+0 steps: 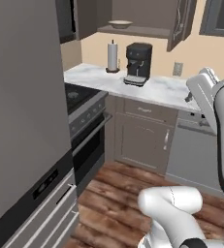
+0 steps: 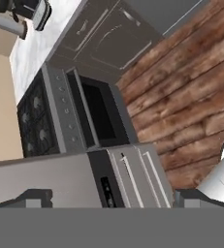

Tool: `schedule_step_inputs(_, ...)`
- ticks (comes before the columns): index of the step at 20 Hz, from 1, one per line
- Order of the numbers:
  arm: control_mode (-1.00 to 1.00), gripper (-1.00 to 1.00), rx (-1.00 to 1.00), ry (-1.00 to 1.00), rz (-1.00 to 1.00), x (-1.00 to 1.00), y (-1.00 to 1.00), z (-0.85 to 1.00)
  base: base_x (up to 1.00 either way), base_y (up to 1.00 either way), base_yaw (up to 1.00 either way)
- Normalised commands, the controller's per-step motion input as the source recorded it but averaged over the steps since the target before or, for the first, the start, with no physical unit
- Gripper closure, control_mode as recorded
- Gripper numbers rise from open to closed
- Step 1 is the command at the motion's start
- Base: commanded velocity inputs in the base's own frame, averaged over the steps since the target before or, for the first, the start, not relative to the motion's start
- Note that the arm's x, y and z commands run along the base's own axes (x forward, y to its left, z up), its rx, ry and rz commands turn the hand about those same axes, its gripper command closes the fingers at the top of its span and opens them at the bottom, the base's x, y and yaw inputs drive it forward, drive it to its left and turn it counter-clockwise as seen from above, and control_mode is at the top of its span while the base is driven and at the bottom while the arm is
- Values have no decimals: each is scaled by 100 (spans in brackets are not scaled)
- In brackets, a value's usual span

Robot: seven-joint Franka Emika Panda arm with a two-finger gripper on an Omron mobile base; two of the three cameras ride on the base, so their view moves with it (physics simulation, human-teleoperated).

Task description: Pick up the bowls from the cabinet and place each bowl in front of a stool on the dining counter.

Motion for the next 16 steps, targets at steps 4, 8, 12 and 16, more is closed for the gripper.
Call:
schedule_step_inputs(4,100,-100,0,0,0,0,0,0,100,0,11)
schedule_step_inputs(8,100,-100,0,0,0,0,0,0,100,0,12)
schedule_step_inputs(12,100,-100,0,0,0,0,0,0,100,0,11)
schedule_step_inputs(16,100,-100,0,0,0,0,0,0,100,0,8)
